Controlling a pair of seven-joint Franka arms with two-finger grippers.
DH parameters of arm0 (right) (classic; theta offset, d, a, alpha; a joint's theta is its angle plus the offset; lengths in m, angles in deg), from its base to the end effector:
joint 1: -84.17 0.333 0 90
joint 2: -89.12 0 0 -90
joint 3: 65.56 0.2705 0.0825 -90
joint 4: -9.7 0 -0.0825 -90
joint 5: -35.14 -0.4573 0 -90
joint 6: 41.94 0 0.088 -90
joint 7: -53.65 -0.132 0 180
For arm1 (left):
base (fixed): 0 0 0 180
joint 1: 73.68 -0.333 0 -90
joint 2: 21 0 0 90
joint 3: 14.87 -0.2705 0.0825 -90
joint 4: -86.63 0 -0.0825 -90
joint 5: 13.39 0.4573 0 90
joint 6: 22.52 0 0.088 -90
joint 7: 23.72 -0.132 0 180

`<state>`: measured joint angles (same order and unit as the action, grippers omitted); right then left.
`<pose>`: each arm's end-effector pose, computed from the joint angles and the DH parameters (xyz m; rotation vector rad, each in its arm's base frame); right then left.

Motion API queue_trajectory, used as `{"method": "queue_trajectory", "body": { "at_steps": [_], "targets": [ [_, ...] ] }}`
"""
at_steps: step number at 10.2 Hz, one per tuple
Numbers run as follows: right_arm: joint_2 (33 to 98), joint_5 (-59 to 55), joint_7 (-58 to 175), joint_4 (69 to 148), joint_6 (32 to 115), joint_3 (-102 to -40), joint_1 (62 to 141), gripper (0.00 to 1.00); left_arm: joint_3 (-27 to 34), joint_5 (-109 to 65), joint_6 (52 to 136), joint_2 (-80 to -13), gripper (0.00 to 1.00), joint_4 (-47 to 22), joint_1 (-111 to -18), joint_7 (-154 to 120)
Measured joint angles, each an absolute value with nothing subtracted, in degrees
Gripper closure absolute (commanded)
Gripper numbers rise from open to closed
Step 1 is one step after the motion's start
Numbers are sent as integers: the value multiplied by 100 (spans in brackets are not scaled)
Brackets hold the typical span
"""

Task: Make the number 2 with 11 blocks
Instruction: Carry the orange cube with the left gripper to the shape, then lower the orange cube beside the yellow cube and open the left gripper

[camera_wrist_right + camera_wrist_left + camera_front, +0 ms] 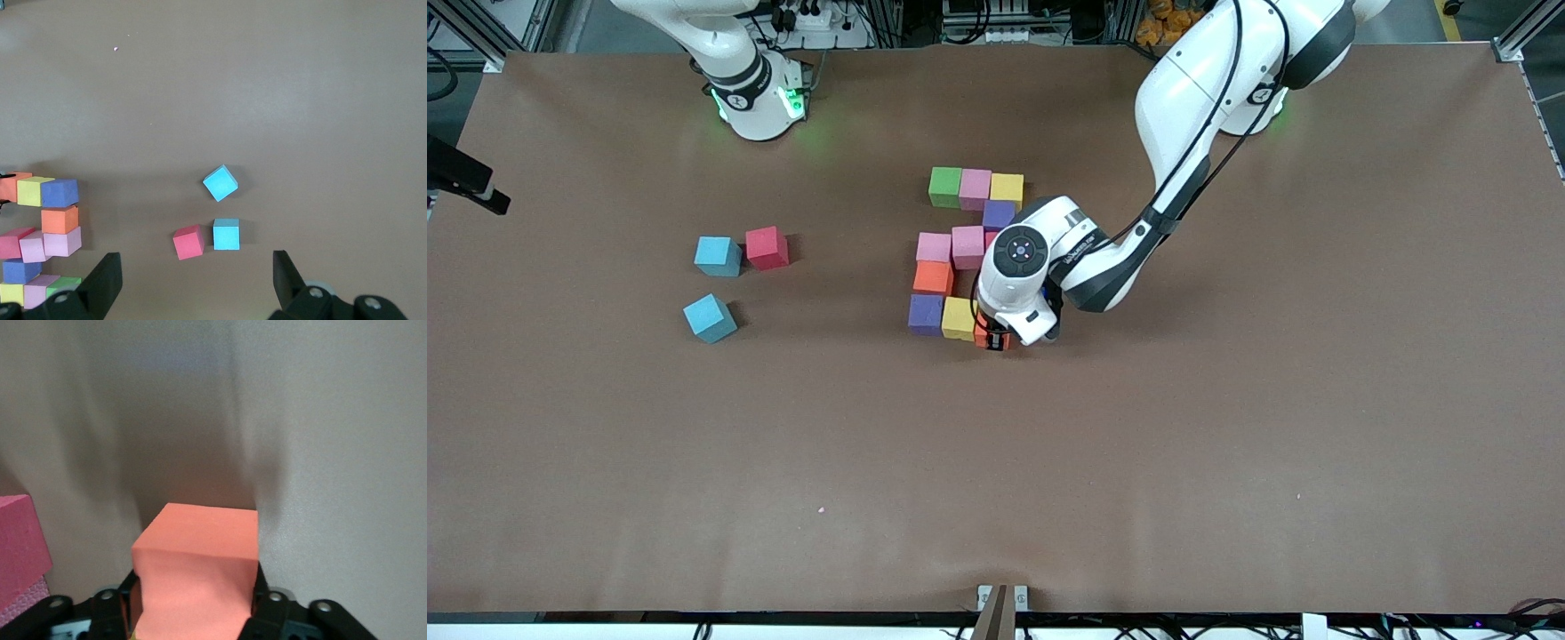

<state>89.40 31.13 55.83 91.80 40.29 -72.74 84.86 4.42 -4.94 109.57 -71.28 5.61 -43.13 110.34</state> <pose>0.6082 -0.0593 0.6196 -3.0707 0.1006 -0.0190 0.5137 -0.5575 0.1000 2.2548 2.0922 -0.2215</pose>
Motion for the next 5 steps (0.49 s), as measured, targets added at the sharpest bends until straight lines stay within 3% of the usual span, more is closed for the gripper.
{"method": "queue_trajectory", "body": {
  "at_steps": [5],
  "targets": [
    [8940, 3100, 5583, 9180, 4035, -7270, 8484, 0, 436, -497, 10732, -7064, 0, 706, -4376, 11070]
  ]
}}
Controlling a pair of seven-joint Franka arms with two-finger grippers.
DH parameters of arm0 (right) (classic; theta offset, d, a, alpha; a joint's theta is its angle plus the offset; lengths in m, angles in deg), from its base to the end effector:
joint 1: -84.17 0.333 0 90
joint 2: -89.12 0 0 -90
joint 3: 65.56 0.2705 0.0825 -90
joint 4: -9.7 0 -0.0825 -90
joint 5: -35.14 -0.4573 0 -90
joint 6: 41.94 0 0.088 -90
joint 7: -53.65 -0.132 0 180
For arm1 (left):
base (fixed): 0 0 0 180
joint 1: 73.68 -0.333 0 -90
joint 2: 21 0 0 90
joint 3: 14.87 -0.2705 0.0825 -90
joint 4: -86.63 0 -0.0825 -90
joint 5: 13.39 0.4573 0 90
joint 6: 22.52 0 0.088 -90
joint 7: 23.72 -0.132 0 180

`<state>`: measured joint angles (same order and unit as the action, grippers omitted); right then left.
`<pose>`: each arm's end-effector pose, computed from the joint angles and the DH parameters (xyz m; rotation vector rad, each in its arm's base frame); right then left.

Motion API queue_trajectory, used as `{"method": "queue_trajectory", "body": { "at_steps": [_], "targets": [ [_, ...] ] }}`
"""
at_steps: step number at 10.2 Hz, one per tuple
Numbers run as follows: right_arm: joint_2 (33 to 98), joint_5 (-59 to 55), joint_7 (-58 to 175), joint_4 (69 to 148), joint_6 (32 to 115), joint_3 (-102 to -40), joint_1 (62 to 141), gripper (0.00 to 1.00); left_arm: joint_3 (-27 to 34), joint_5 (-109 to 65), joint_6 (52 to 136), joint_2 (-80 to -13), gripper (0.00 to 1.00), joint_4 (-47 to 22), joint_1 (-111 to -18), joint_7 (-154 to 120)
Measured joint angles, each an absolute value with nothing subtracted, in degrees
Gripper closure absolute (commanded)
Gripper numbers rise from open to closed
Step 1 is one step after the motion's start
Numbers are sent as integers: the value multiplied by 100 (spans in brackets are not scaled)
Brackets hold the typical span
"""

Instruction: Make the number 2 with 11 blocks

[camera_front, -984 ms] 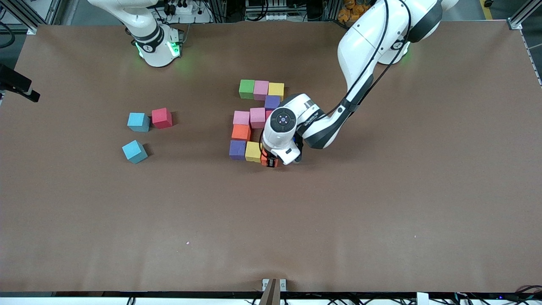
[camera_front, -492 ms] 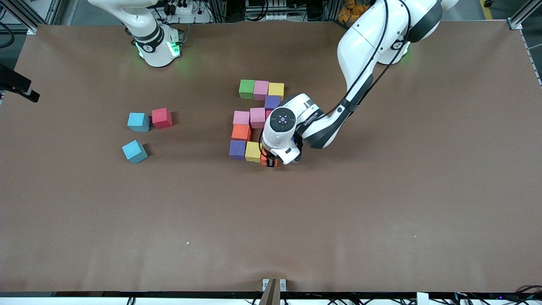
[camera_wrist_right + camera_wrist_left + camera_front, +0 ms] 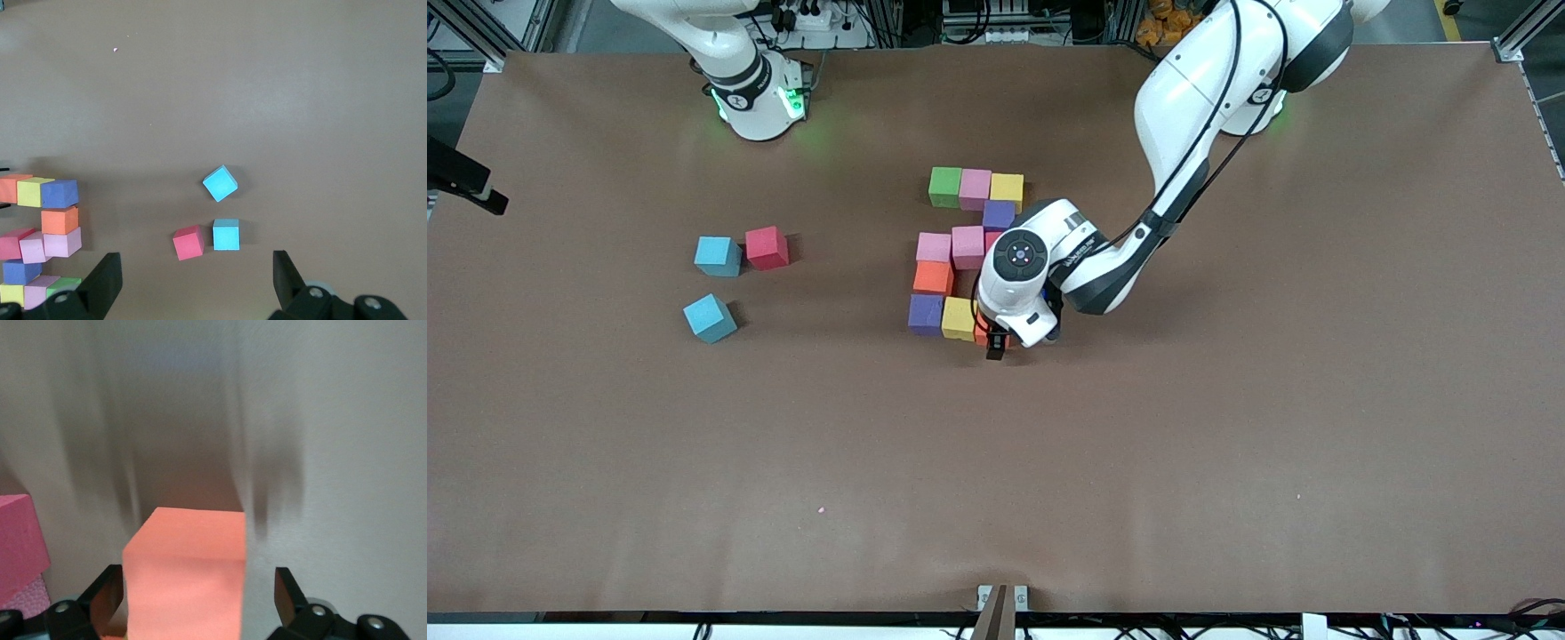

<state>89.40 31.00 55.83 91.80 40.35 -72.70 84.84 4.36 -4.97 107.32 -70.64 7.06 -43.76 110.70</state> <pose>0.6084 -0.0588 0.6197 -3.0686 0.0996 -0.0209 0.5273 -0.5528 0.1165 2.2375 2.1168 -0.2120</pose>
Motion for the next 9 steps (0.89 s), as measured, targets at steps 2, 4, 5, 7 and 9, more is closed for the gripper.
{"method": "queue_trajectory", "body": {
  "at_steps": [2, 4, 5, 7, 9],
  "targets": [
    [8940, 3086, 5583, 9180, 4038, -7265, 8484, 0, 421, -491, 10433, -6789, 0, 733, -4540, 11069],
    [8940, 3076, 5583, 9172, 4068, -7271, 8484, 0, 408, -359, 10146, -6519, 0, 735, -4817, 11024],
    [8940, 3066, 5583, 9141, 4086, -7271, 8484, 0, 406, -135, 10043, -6426, 0, 735, -4972, 11023],
    [8942, 3060, 5583, 9109, 4087, -7276, 8483, 0, 401, 191, 9899, -6316, 0, 733, -5212, 11003],
    [8942, 3047, 5583, 9108, 4087, -7276, 8483, 0, 396, 272, 9772, -6158, 0, 736, -5405, 10716]
  ]
}}
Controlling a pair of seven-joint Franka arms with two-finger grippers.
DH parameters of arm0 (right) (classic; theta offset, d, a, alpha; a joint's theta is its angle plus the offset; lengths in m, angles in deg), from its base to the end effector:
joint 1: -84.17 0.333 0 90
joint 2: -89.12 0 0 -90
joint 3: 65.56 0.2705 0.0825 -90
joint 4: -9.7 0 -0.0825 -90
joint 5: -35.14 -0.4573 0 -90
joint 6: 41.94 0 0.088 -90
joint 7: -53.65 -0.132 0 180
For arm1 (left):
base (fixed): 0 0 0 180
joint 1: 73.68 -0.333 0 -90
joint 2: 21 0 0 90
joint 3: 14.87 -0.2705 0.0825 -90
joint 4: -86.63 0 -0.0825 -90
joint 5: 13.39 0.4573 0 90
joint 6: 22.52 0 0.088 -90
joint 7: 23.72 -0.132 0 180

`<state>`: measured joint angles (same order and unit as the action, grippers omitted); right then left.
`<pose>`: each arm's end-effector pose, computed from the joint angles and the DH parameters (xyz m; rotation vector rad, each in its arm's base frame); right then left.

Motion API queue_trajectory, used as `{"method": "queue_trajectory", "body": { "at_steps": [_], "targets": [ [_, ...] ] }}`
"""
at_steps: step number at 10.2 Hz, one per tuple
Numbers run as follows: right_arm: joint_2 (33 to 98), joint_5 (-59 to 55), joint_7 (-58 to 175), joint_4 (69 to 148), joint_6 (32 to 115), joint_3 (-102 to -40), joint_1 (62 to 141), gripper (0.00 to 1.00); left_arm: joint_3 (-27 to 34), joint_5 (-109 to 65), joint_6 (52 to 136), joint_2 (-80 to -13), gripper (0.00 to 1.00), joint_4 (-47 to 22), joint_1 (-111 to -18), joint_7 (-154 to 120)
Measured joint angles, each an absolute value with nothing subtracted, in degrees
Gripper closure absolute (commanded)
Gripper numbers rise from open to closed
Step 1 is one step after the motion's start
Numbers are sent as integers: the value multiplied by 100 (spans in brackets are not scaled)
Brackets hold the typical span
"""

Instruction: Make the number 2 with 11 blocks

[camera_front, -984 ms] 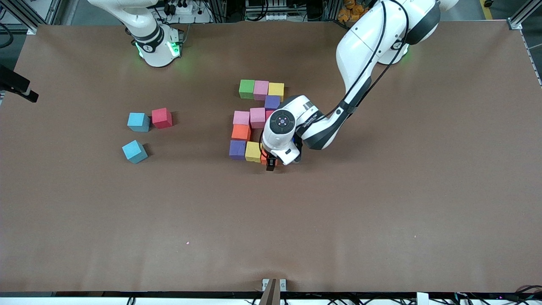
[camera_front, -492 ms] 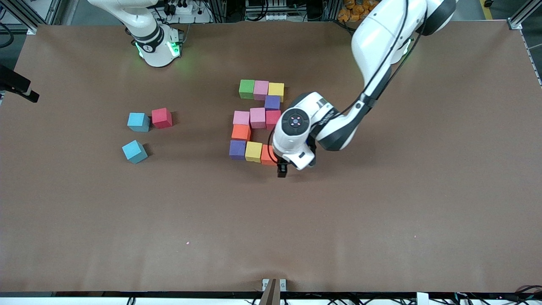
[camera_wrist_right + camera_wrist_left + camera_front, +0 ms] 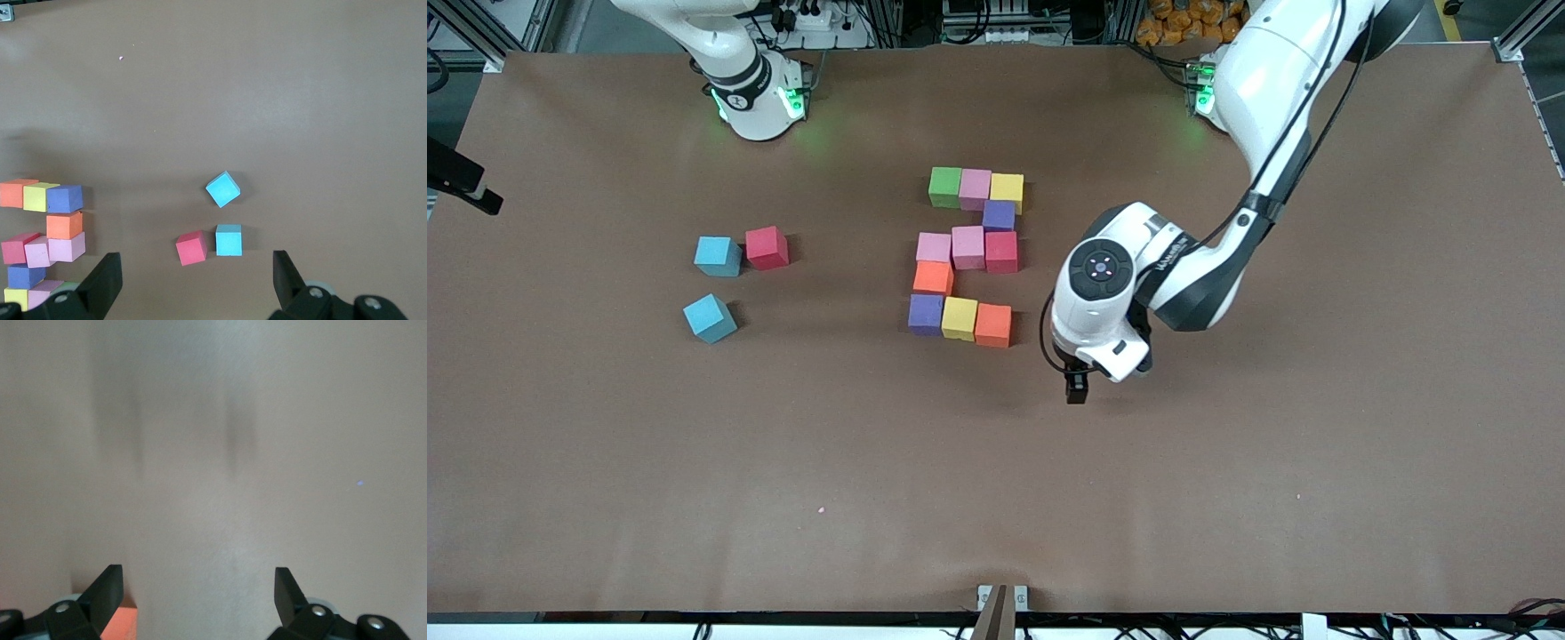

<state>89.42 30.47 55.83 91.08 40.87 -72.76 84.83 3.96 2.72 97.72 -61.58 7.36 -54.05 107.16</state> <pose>0.6093 -0.0584 0.6275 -3.0607 0.0990 -0.0555 0.6345 -0.4361 0.2189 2.2075 2.1737 0.0620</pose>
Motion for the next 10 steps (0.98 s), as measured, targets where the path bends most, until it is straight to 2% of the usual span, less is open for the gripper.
{"method": "queue_trajectory", "body": {
  "at_steps": [10],
  "targets": [
    [8948, 3044, 5583, 9070, 4088, -7275, 8480, 0, 371, 291, 9211, -5405, 0, 663, -6622, 9074]
  ]
}}
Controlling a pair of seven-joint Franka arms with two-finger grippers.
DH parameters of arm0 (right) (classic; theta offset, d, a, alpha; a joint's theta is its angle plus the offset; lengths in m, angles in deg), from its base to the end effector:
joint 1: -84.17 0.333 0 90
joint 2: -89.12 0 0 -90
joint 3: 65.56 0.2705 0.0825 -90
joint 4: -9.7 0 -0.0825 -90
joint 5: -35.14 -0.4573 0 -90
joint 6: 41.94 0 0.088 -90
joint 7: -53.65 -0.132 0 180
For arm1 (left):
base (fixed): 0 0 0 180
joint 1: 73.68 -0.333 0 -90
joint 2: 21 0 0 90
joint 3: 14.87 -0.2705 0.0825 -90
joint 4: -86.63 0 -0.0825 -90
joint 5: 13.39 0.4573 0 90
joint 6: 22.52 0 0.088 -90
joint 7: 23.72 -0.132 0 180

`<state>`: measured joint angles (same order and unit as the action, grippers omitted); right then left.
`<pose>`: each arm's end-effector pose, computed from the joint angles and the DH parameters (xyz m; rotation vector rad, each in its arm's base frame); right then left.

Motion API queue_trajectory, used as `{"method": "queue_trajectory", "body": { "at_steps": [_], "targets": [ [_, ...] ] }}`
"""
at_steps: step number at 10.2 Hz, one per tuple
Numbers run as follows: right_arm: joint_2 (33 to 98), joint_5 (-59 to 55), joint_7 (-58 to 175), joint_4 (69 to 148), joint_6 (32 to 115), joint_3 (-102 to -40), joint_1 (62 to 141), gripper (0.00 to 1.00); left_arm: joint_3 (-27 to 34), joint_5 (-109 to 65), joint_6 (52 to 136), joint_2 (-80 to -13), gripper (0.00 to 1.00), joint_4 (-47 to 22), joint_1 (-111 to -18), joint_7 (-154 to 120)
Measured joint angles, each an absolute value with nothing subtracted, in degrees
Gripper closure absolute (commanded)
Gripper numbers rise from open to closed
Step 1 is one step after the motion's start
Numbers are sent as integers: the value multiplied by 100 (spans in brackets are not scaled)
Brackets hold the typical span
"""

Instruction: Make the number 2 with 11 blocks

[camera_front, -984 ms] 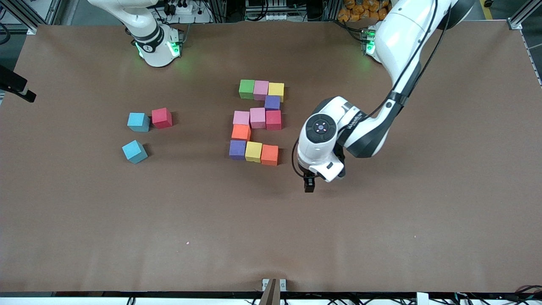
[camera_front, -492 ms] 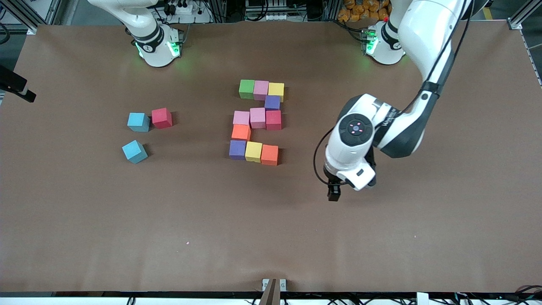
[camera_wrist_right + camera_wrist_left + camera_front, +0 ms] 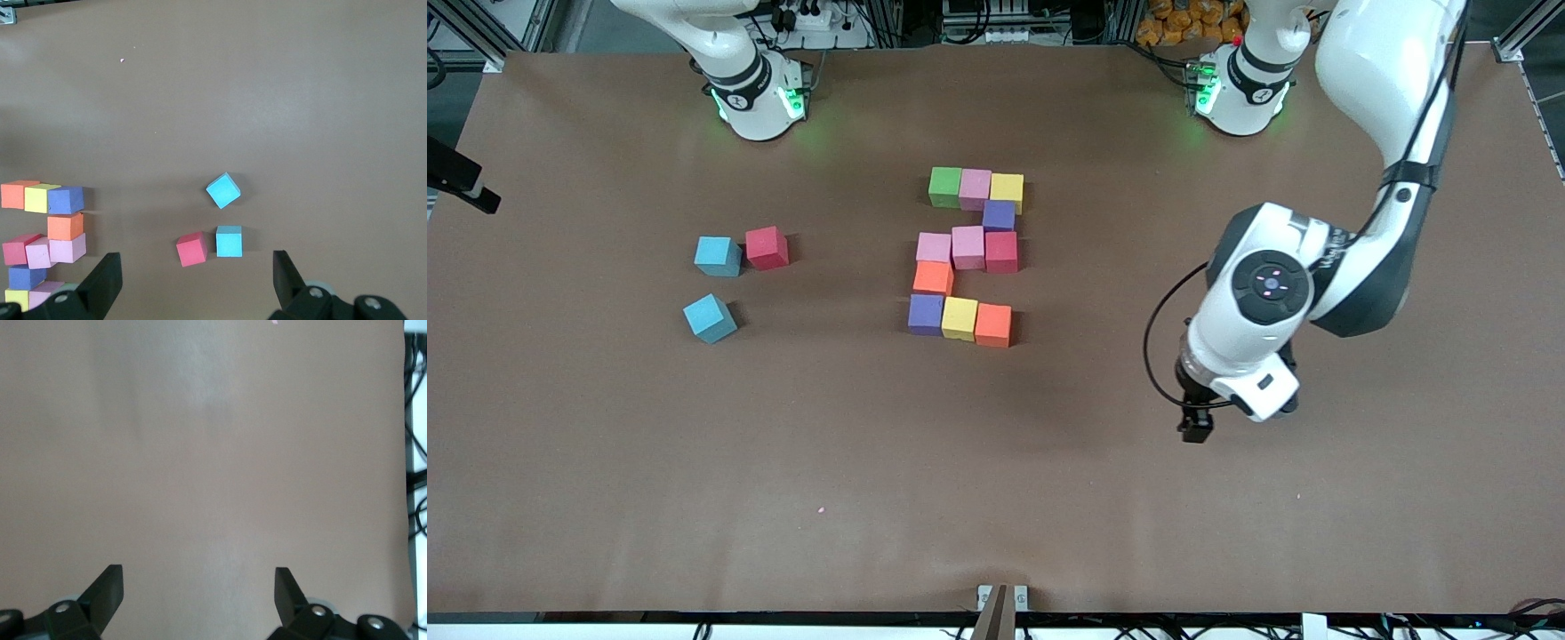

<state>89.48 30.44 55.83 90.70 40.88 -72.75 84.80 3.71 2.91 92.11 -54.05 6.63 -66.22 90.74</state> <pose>0.6088 -0.0585 0.6317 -3.0604 0.0990 -0.0676 0.7090 -0.2843 0.3000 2.2919 2.1055 0.1608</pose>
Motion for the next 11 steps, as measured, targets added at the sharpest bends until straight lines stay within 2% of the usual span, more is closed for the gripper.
{"method": "queue_trajectory", "body": {
  "at_steps": [3, 8, 11],
  "targets": [
    [8950, 3044, 5583, 9058, 4088, -7281, 8479, 0, 386, 294, 9092, -4947, 0, 211, -7061, 9039],
    [8948, 3044, 5583, 9052, 4087, -7283, 8479, 0, 522, 277, 9369, -3680, 0, -1450, -7189, 8212],
    [8947, 3044, 5583, 9052, 4085, -7278, 8479, 0, 510, 43, 9352, -3261, 0, -1688, -7349, 6843]
  ]
}}
